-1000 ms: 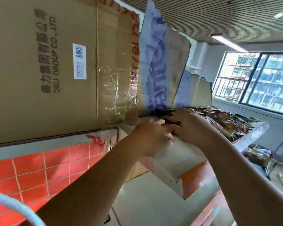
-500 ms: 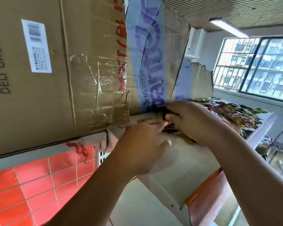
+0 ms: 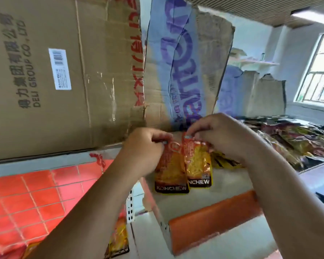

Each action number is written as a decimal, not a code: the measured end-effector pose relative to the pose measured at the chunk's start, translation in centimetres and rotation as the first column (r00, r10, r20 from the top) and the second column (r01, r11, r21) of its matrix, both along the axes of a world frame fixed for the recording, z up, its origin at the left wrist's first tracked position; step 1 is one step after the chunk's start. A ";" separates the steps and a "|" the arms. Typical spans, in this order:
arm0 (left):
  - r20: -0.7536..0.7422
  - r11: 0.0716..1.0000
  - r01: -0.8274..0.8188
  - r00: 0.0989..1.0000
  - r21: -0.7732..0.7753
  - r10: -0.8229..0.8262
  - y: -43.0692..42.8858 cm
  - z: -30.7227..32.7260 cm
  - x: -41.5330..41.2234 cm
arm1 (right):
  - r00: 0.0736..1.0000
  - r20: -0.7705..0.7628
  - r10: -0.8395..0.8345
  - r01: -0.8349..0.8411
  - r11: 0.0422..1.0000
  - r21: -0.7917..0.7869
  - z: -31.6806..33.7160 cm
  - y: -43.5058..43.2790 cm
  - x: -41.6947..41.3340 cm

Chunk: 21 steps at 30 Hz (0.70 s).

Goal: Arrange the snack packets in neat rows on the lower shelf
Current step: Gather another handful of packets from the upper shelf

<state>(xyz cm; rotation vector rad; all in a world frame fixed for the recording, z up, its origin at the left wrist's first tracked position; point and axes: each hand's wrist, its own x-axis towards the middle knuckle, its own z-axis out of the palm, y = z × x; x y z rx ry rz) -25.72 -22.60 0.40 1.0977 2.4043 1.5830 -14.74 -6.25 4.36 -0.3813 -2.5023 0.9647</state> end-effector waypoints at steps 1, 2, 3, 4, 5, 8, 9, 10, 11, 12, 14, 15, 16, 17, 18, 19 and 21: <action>-0.040 0.995 -0.026 0.999 -0.099 0.022 -0.1 -0.3 0.2 | 0.995 0.102 -0.010 -0.007 0.987 0.163 -0.4 0.0 -0.1; -0.095 0.986 -0.063 0.994 -0.157 0.049 -0.1 -0.5 0.7 | 0.987 0.150 -0.064 0.008 0.939 0.345 -0.8 0.1 -0.2; -0.161 0.976 -0.103 0.984 -0.190 0.073 -0.2 -0.5 1.3 | 0.982 0.138 -0.127 0.042 0.866 0.498 -1.0 -0.2 0.0; -0.235 0.965 -0.143 0.968 -0.220 0.090 -0.4 -0.6 1.9 | 0.982 0.088 -0.166 0.081 0.797 0.599 -1.2 -0.4 0.2; -0.306 0.950 -0.178 0.947 -0.256 0.095 -0.8 -0.4 2.8 | 0.985 0.033 -0.170 0.108 0.752 0.651 -1.3 -1.0 0.6; -0.393 0.903 -0.206 0.918 -0.377 0.045 -1.6 -0.1 4.7 | 0.995 0.045 -0.090 0.033 0.712 0.701 -1.1 -2.6 2.3; -0.400 0.881 -0.199 0.916 -0.430 0.011 -1.8 0.0 5.1 | 0.990 0.121 -0.067 -0.045 0.673 0.738 -1.1 -3.1 2.8; -0.401 0.861 -0.191 0.916 -0.472 -0.017 -2.0 0.1 5.4 | 0.981 0.192 -0.033 -0.130 0.624 0.770 -1.1 -3.5 3.1; -0.379 0.852 -0.174 0.925 -0.494 -0.031 -2.3 0.1 5.6 | 0.968 0.249 0.023 -0.213 0.597 0.774 -1.2 -3.7 3.2; -0.347 0.855 -0.158 0.937 -0.494 -0.028 -2.6 0.2 5.7 | 0.957 0.273 0.097 -0.274 0.608 0.745 -1.5 -3.8 3.1; -0.317 0.861 -0.176 0.948 -0.477 0.018 -3.5 0.2 6.0 | 0.945 0.247 0.214 -0.326 0.671 0.666 -1.9 -3.6 3.0; -0.307 0.862 -0.192 0.951 -0.469 0.044 -4.0 0.1 6.0 | 0.944 0.229 0.238 -0.330 0.701 0.633 -2.2 -3.6 2.8; -0.287 0.864 -0.194 0.956 -0.464 0.061 -4.4 0.1 6.1 | 0.946 0.222 0.237 -0.324 0.717 0.617 -2.2 -3.6 2.7; -0.262 0.867 -0.190 0.962 -0.460 0.072 -4.7 0.1 6.3 | 0.948 0.229 0.221 -0.317 0.728 0.608 -2.1 -3.7 2.6; -0.250 0.873 -0.186 0.965 -0.451 0.076 -5.0 0.0 6.4 | 0.950 0.243 0.196 -0.306 0.739 0.600 -2.0 -3.9 2.6; -0.253 0.878 -0.187 0.964 -0.441 0.078 -5.1 -0.1 6.5 | 0.952 0.262 0.157 -0.288 0.747 0.599 -2.0 -4.1 2.6; -0.282 0.877 -0.212 0.955 -0.431 0.092 -5.3 -0.2 6.4 | 0.959 0.265 0.098 -0.249 0.734 0.631 -1.9 -4.4 2.4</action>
